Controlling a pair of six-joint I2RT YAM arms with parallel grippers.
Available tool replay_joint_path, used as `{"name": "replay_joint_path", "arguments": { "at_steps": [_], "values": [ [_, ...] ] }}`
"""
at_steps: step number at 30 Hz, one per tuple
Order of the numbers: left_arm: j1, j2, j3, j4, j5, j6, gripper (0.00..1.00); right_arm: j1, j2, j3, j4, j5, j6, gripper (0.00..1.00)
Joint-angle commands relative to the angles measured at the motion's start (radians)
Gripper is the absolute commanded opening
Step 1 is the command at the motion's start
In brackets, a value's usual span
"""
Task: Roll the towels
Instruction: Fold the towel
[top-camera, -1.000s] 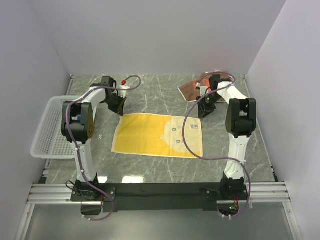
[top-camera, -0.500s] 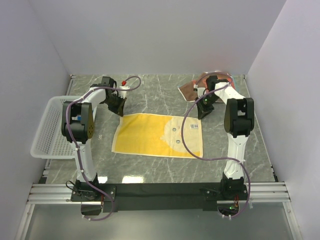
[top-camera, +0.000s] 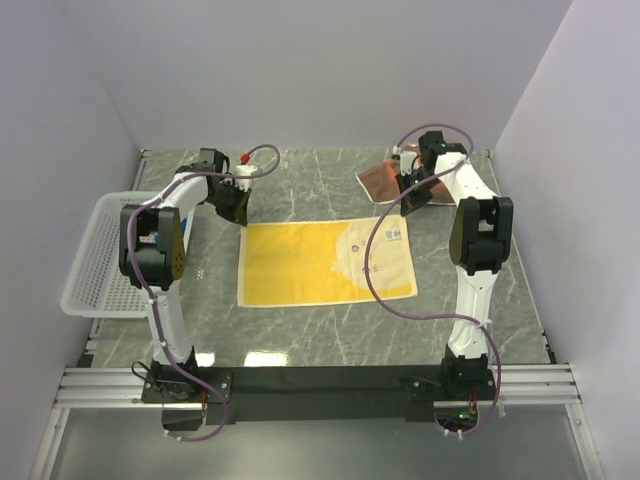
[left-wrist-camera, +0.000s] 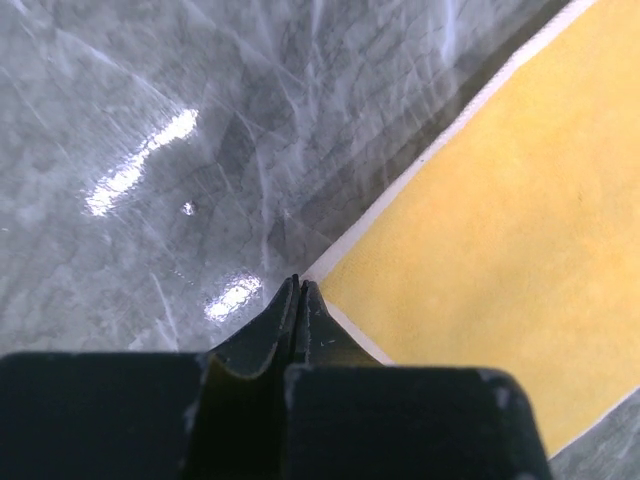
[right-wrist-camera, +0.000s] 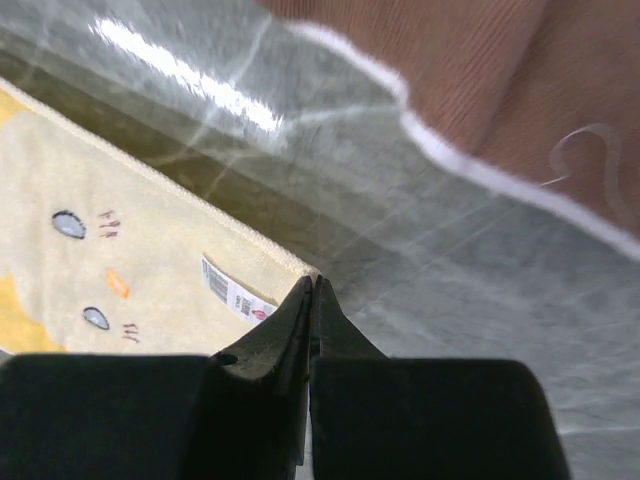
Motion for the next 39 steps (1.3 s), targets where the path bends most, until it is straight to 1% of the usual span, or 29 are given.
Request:
{"name": "replay_joint_path", "arguments": {
  "at_steps": [1, 2, 4, 5, 6, 7, 9, 11, 18, 23, 24, 27, 32, 36, 39],
  "values": [
    [0.009, -0.071, 0.052, 0.023, 0.052, 0.027, 0.0, -0.007, -0.023, 0.077, -0.013, -0.009, -0.042, 0.0],
    [0.012, -0.082, 0.054, 0.014, 0.063, 0.036, 0.0, -0.007, -0.044, 0.071, -0.017, -0.018, -0.059, 0.0],
    [0.017, -0.102, 0.035, -0.014, 0.103, 0.084, 0.0, -0.007, -0.079, 0.008, -0.004, -0.034, -0.094, 0.0],
    [0.019, -0.138, 0.019, -0.015, 0.115, 0.101, 0.0, -0.009, -0.121, -0.021, 0.002, -0.035, -0.107, 0.0],
    [0.02, -0.161, -0.001, -0.017, 0.141, 0.133, 0.0, -0.009, -0.141, -0.081, 0.009, -0.043, -0.119, 0.0],
    [0.02, -0.186, -0.05, -0.014, 0.146, 0.147, 0.01, -0.009, -0.162, -0.11, 0.022, -0.043, -0.137, 0.0],
    [0.02, -0.256, -0.099, -0.018, 0.162, 0.194, 0.01, -0.009, -0.219, -0.185, 0.031, -0.048, -0.157, 0.0],
    [0.02, -0.316, -0.172, -0.034, 0.17, 0.222, 0.0, -0.009, -0.265, -0.224, 0.033, -0.058, -0.188, 0.0],
    [0.019, -0.447, -0.375, -0.069, 0.155, 0.349, 0.01, -0.009, -0.342, -0.333, -0.018, -0.078, -0.311, 0.0],
    [0.017, -0.505, -0.474, -0.084, 0.159, 0.395, 0.0, -0.007, -0.373, -0.414, -0.043, -0.072, -0.393, 0.0],
    [0.014, -0.51, -0.504, -0.087, 0.17, 0.403, 0.01, -0.007, -0.379, -0.451, -0.041, -0.074, -0.404, 0.0],
    [-0.017, -0.533, -0.569, -0.086, 0.152, 0.414, 0.01, -0.001, -0.406, -0.536, -0.012, -0.071, -0.429, 0.0],
    [-0.075, -0.544, -0.659, 0.006, 0.075, 0.379, 0.01, 0.016, -0.414, -0.615, 0.042, -0.06, -0.429, 0.0],
    [-0.101, -0.505, -0.689, 0.083, 0.031, 0.314, 0.01, 0.03, -0.411, -0.656, 0.074, -0.042, -0.417, 0.0],
    [-0.101, -0.476, -0.68, 0.078, 0.037, 0.302, 0.01, 0.031, -0.405, -0.65, 0.066, -0.04, -0.408, 0.0]
  ]
}}
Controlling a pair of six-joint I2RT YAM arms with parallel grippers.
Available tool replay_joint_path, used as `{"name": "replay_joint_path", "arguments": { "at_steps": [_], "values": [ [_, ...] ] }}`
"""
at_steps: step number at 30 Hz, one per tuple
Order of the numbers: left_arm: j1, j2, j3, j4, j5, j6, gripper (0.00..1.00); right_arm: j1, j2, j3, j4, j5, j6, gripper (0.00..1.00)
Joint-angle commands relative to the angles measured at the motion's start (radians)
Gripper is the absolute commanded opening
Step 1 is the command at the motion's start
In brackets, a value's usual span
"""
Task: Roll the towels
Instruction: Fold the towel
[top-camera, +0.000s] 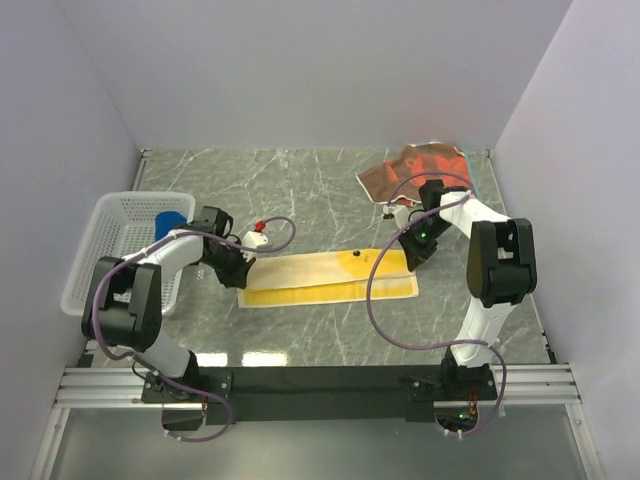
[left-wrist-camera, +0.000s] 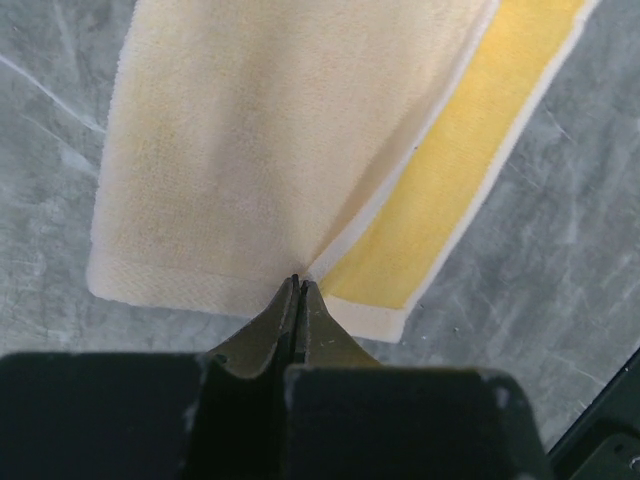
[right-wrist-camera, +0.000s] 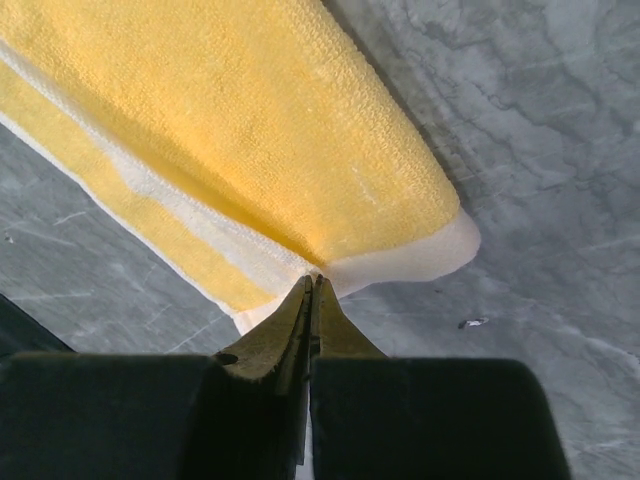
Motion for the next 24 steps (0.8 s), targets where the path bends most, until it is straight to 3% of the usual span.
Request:
{"name": "replay_joint_path", "arguments": {
  "at_steps": [1, 14, 24],
  "values": [
    [-0.001, 0.019, 0.011, 0.049, -0.014, -0.035, 0.01, 0.007, -0.042, 0.002, 0.025, 0.014, -0.007, 0.0],
    [-0.001, -0.085, 0.108, -0.121, 0.03, -0.006, 0.01, 0.006, -0.12, 0.074, -0.081, 0.003, -0.026, 0.0],
    [0.001, -0.115, 0.039, -0.158, 0.009, 0.057, 0.0, 0.007, -0.155, -0.091, -0.06, 0.014, -0.057, 0.0]
  ]
}}
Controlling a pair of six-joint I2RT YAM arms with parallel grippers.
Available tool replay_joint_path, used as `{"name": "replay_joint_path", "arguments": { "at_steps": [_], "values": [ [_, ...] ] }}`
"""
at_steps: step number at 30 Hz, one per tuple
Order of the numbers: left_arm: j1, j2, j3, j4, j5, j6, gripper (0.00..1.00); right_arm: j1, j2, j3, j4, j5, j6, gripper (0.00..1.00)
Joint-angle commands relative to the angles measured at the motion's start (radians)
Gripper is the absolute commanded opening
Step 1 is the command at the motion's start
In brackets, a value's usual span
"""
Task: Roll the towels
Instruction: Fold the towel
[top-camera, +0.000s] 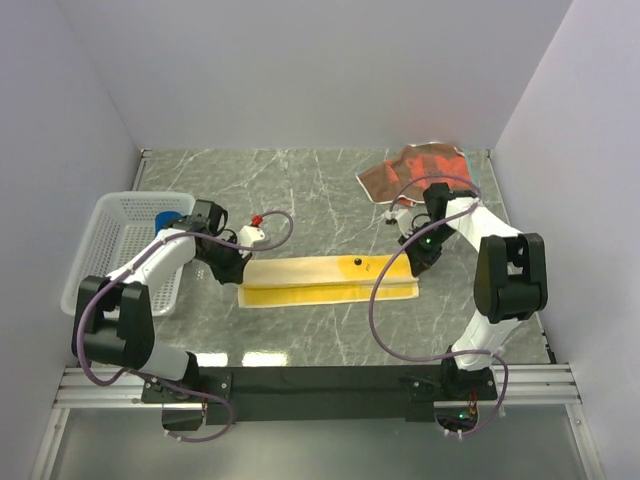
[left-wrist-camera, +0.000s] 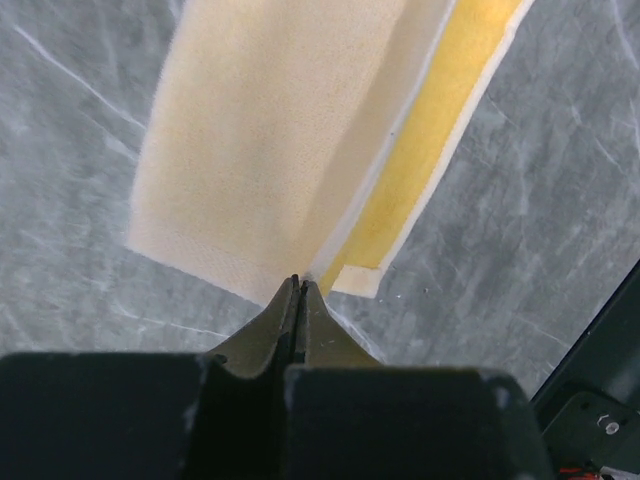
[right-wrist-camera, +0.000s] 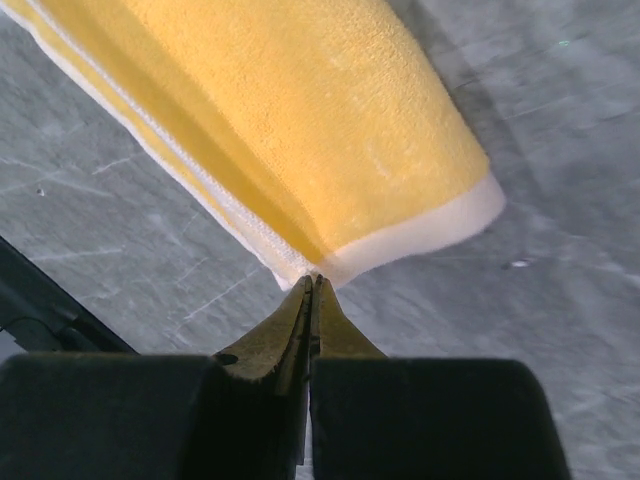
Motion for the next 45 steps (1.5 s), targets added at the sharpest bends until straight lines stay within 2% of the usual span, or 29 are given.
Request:
{"name": "replay_joint_path", "arguments": {
  "at_steps": [1, 5, 13, 17, 25, 32, 36, 42, 43, 44, 45],
  "values": [
    [0.0, -0.001, -0.04, -0.009, 0.002, 0.043, 0.01, 0.006, -0.018, -0.059, 0.013, 0.013, -0.028, 0.0],
    [0.0, 0.07, -0.083, 0.068, -0.032, 0.023, 0.0, 0.012, 0.01, -0.128, 0.081, 0.034, -0.017, 0.0],
    [-0.001, 0.143, -0.038, 0.1, -0.004, -0.034, 0.01, 0.018, 0.056, -0.11, 0.104, 0.026, 0.011, 0.0],
    [-0.003, 0.132, -0.006, 0.084, -0.001, -0.032, 0.01, 0.021, 0.056, -0.058, 0.08, 0.02, 0.014, 0.0],
    [0.005, 0.053, 0.088, -0.05, 0.022, -0.008, 0.01, 0.01, 0.0, 0.056, -0.029, 0.017, -0.006, 0.0],
    [0.005, 0.0, 0.06, -0.145, 0.042, 0.055, 0.01, 0.01, -0.056, -0.014, -0.046, 0.042, -0.049, 0.0],
    [0.003, -0.001, 0.009, -0.113, 0.023, 0.064, 0.01, 0.013, -0.048, -0.07, -0.003, 0.057, -0.046, 0.0],
    [-0.003, 0.063, -0.012, -0.068, 0.032, 0.052, 0.01, 0.025, 0.019, -0.07, 0.031, 0.051, -0.023, 0.0],
    [-0.006, 0.075, -0.009, -0.068, 0.029, 0.048, 0.01, 0.026, 0.027, -0.065, 0.02, 0.051, -0.022, 0.11],
    [-0.009, 0.077, -0.001, -0.076, 0.034, 0.058, 0.12, 0.024, 0.032, -0.048, 0.006, 0.046, -0.023, 0.16],
    [-0.009, 0.075, 0.002, -0.085, 0.037, 0.066, 0.18, 0.022, 0.029, -0.039, -0.008, 0.043, -0.029, 0.21]
  ]
}}
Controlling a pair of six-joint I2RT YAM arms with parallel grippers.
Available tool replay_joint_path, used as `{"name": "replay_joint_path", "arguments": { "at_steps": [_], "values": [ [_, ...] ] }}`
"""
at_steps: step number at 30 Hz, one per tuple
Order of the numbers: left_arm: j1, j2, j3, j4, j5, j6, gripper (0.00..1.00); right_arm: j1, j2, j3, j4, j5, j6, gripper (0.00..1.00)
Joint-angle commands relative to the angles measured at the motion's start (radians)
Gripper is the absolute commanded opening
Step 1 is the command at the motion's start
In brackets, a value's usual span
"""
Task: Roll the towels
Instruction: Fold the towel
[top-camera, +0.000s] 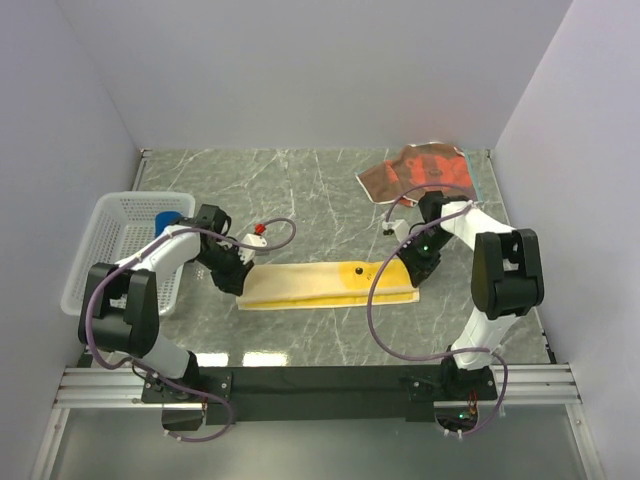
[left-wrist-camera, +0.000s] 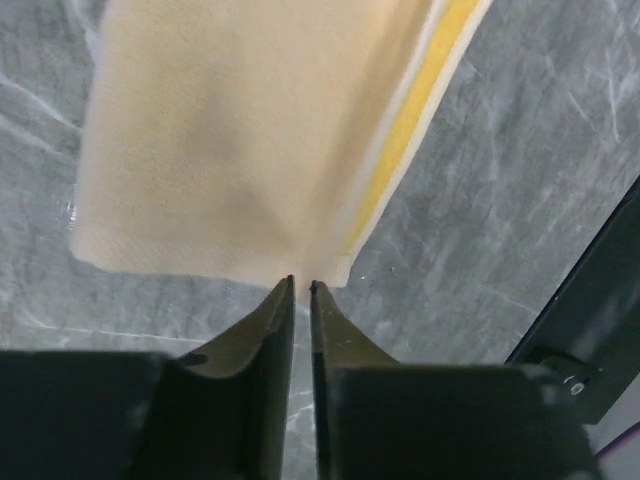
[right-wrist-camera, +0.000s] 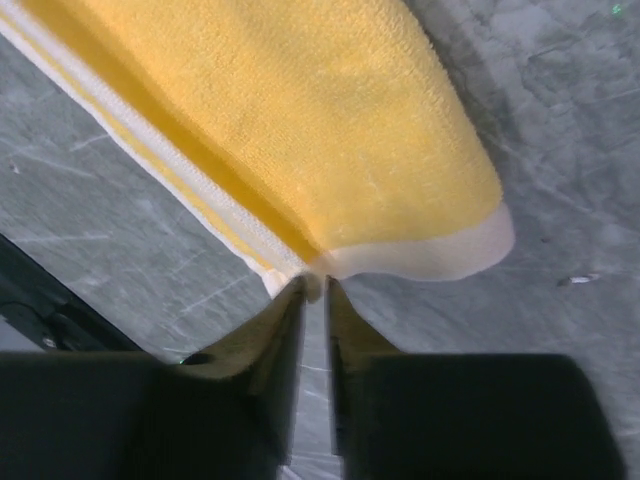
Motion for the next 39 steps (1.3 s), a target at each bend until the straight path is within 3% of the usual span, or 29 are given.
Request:
{"name": "replay_joint_path", "arguments": {
  "at_steps": [1, 3, 4, 10, 17, 27, 32, 35, 39],
  "values": [
    [-0.003, -0.017, 0.009, -0.018, 0.027, 0.035, 0.22, -0.002, -0.012, 0.045, -0.038, 0.005, -0.013, 0.33],
    [-0.002, -0.046, 0.012, -0.032, 0.038, 0.054, 0.34, -0.013, -0.041, 0.076, -0.062, -0.013, -0.022, 0.55],
    [-0.002, -0.075, 0.017, -0.047, 0.04, 0.055, 0.38, -0.014, -0.068, 0.09, -0.088, -0.021, -0.022, 0.57],
    [-0.002, -0.111, 0.061, -0.007, 0.058, -0.035, 0.46, -0.023, -0.078, 0.197, -0.089, -0.086, 0.055, 0.53],
    [-0.003, -0.011, 0.075, 0.195, 0.004, -0.239, 0.36, -0.008, 0.086, 0.243, -0.014, -0.083, 0.216, 0.31],
    [-0.003, 0.123, 0.039, 0.301, -0.084, -0.368, 0.29, 0.006, 0.196, 0.162, 0.163, 0.11, 0.306, 0.21],
    [-0.003, 0.159, 0.025, 0.335, -0.121, -0.418, 0.26, 0.004, 0.226, 0.228, 0.223, 0.204, 0.366, 0.23],
    [-0.009, 0.138, 0.031, 0.363, -0.101, -0.452, 0.3, -0.003, 0.229, 0.312, 0.221, 0.23, 0.389, 0.3],
    [-0.011, 0.087, 0.06, 0.35, -0.051, -0.477, 0.36, -0.025, 0.204, 0.398, 0.169, 0.217, 0.418, 0.47]
  ]
}}
